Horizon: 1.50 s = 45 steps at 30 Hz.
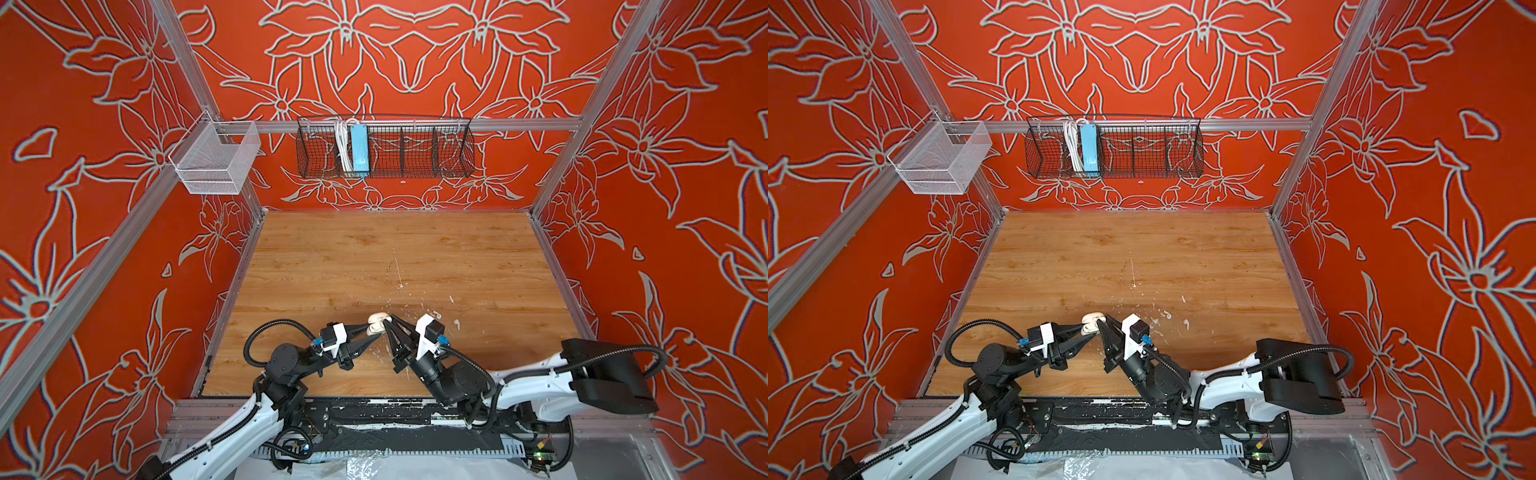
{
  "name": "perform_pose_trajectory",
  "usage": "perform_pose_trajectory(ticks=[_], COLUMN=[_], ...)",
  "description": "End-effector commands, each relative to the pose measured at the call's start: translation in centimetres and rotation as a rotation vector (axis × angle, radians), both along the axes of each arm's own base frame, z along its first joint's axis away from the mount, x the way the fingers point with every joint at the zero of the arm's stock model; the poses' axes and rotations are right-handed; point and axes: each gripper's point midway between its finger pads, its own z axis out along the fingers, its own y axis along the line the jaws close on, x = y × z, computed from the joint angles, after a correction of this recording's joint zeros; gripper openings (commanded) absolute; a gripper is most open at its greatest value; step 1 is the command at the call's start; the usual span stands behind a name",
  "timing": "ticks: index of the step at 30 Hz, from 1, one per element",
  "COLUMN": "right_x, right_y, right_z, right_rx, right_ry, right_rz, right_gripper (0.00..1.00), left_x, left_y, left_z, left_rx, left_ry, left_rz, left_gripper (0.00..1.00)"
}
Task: Insert the wireless bluetooth earbuds into the charging case
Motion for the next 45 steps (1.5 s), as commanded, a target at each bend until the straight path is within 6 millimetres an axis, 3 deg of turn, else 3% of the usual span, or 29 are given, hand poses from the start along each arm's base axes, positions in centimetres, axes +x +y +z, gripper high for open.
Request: perform_pose_trajectory(ticks=[1, 19, 35, 36, 41, 45], right_x=[0.3, -1.2, -1.8, -1.8, -2.0, -1.8], right_y=[0.3, 2.1, 1.4, 1.3, 0.8, -0.4], right_z=[-0.7, -3.4, -2.4, -2.3, -1.4, -0.4], right_rx=[-0.027, -0.036, 0.028, 0.027, 0.021, 0.022], right_ry=[0.004, 0.058, 0.107, 0.110, 0.097, 0.098], right_rz=[-0.033, -0.007, 0.060, 0.059, 0.069, 0.051], right_gripper=[0.04, 0.03, 0.05, 0.06, 0.32, 0.39], left_x=[-0.6, 0.2, -0.5, -0.6, -0.5, -0.2], left_y=[0.5, 1.7, 1.3, 1.3, 1.1, 1.2], left_z=[2.6, 2.8, 3.0, 2.9, 2.8, 2.7], left_rx=[-0.059, -0.103, -0.102, -0.099, -0.092, -0.093], left_ry=[-0.093, -0.071, -0.098, -0.102, -0.094, -0.082], left_rz=[0.008, 0.089, 0.049, 0.042, 0.037, 0.050], left_gripper=[0.00, 0.00, 0.00, 0.00, 0.00, 0.00])
